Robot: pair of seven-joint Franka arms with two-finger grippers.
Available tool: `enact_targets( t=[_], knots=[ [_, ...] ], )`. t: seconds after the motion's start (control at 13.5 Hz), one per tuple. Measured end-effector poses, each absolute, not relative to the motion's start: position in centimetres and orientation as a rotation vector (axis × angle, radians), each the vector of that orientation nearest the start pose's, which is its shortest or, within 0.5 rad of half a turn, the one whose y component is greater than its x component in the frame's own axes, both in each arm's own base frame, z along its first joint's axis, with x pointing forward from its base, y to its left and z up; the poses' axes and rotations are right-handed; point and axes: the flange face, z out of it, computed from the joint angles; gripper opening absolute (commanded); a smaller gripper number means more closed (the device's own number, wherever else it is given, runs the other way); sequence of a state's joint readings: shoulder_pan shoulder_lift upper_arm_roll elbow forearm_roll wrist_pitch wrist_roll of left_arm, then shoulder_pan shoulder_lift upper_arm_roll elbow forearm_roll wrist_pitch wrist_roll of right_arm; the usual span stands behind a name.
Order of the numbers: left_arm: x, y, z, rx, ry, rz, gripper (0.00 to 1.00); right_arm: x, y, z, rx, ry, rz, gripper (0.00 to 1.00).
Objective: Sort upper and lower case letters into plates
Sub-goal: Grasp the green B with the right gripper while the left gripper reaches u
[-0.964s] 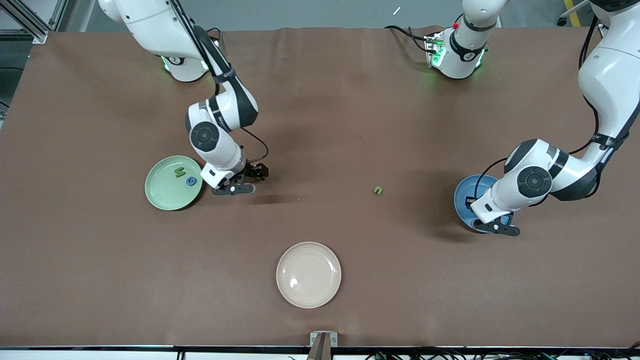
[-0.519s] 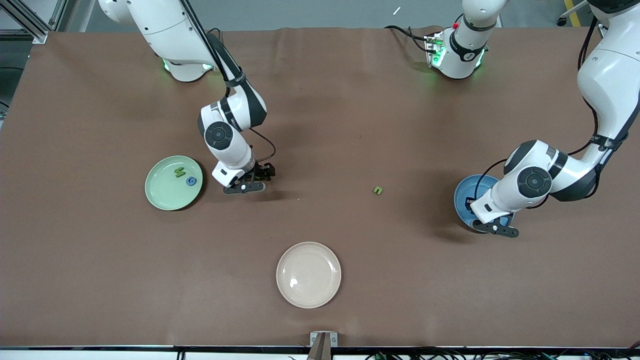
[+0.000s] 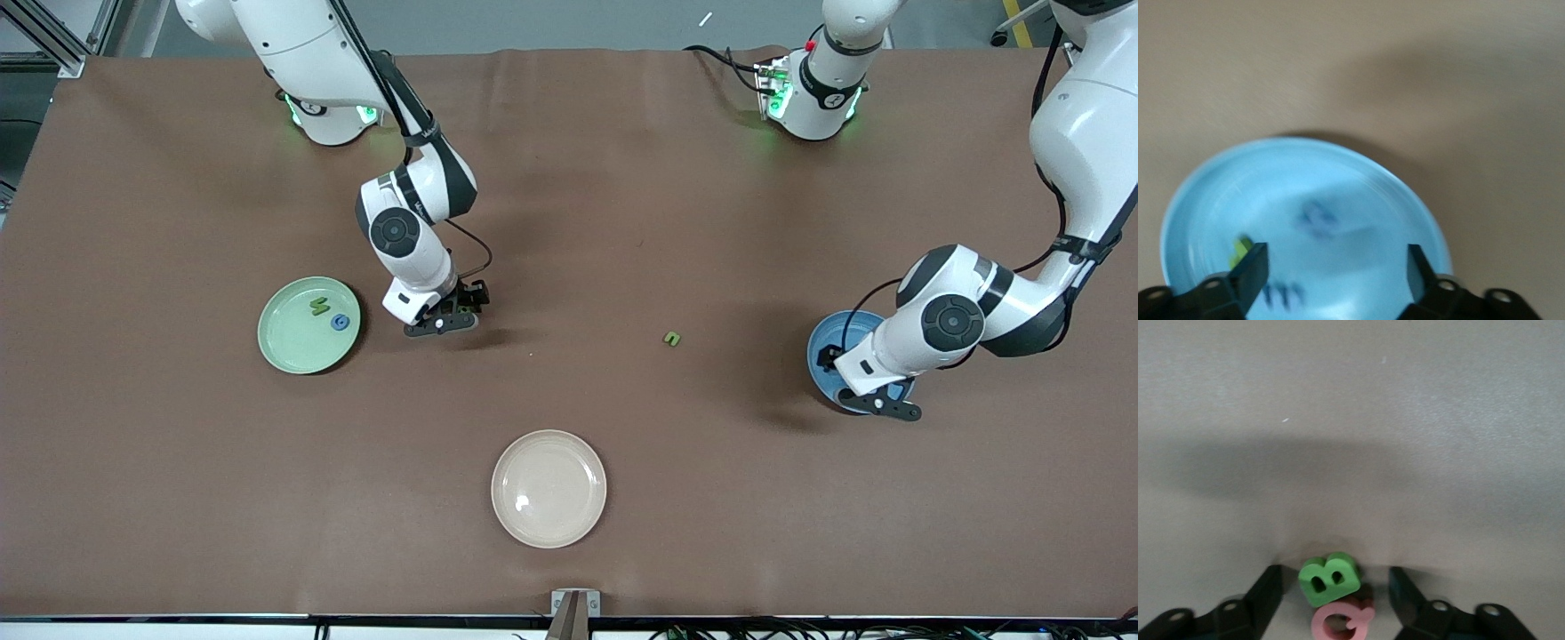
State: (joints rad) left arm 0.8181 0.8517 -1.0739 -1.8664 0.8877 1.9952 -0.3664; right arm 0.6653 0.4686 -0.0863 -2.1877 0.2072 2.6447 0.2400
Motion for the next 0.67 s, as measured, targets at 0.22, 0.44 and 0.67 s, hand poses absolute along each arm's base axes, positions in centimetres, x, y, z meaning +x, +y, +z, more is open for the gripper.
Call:
enact_targets(
  t=[0.22,0.44,0.67],
  knots=[
    [59.3,-11.5,28.0,-3.053,0.348,0.242,0.99,46.6,30.1,17.2,-3.075,-0.283,0.039,0.42],
    [57.2,-18.2,29.1,-3.052,0.221,0.227,0.99,46.6,30.1,17.5,-3.073,-0.291,0.036,0.03],
    [54.0,-26.2,28.3,-3.035,0.183,0.208,0.99,46.8,29.7,17.8,-3.075,-0.282,0.036,0.0]
  ],
)
